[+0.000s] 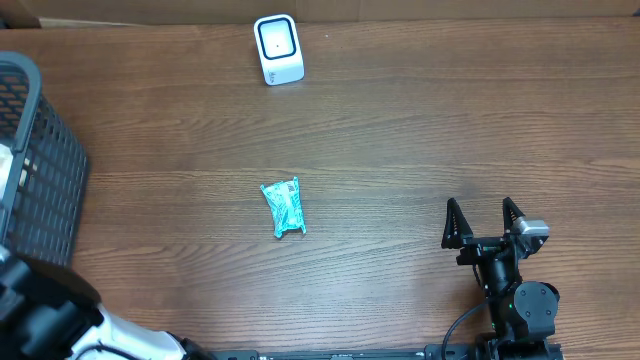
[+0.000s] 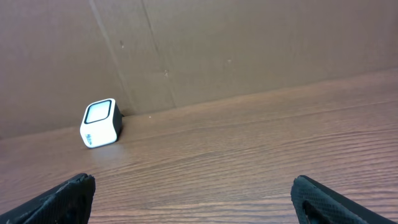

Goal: Scan the item barcode
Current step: 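Reach into the basket and grasp the clear plastic bag with left gripper, then lift the clear bag out and drop it beside the teal packet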

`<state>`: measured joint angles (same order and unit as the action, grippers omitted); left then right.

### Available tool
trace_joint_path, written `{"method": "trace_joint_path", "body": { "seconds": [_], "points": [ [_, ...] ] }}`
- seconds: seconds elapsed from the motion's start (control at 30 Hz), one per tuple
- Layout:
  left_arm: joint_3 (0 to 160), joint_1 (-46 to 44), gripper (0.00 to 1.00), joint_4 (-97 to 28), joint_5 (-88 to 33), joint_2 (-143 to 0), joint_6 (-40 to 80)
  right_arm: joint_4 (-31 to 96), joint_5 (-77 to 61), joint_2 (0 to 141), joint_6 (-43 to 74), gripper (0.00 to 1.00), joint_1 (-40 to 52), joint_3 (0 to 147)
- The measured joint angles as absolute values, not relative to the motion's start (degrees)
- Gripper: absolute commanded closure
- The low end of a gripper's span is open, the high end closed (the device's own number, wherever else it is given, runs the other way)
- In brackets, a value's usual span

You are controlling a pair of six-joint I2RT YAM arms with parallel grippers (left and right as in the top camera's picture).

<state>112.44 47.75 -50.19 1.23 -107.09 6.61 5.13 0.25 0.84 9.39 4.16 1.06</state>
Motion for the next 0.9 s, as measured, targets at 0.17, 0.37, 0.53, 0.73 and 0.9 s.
{"method": "trace_joint_path", "body": {
  "seconds": [0.17,0.37,0.53,0.73,0.9],
  "points": [
    [112.5,47.7,0.82,-49.4,-1.7,-99.9,8.4,5.1,0.3,0.8,9.4,0.00,4.2,1.1],
    [112.5,47.7,0.81,-48.4,-7.0,-89.8,11.6,5.2,0.3,0.8,9.4,0.00,4.2,1.1],
    [112.9,47.4,0.85,-52.9,-15.8,-81.6,12.9,5.1,0.3,0.8,9.4,0.00,4.2,1.1],
    [113.6,42.1,0.93,-71.6,-22.7,-78.4,13.5,5.1,0.3,0.8,9.4,0.00,4.2,1.1],
    [111.0,34.9,0.93,-83.0,-24.5,-80.5,13.1,5.1,0.3,0.8,9.4,0.00,4.2,1.1]
  ]
}}
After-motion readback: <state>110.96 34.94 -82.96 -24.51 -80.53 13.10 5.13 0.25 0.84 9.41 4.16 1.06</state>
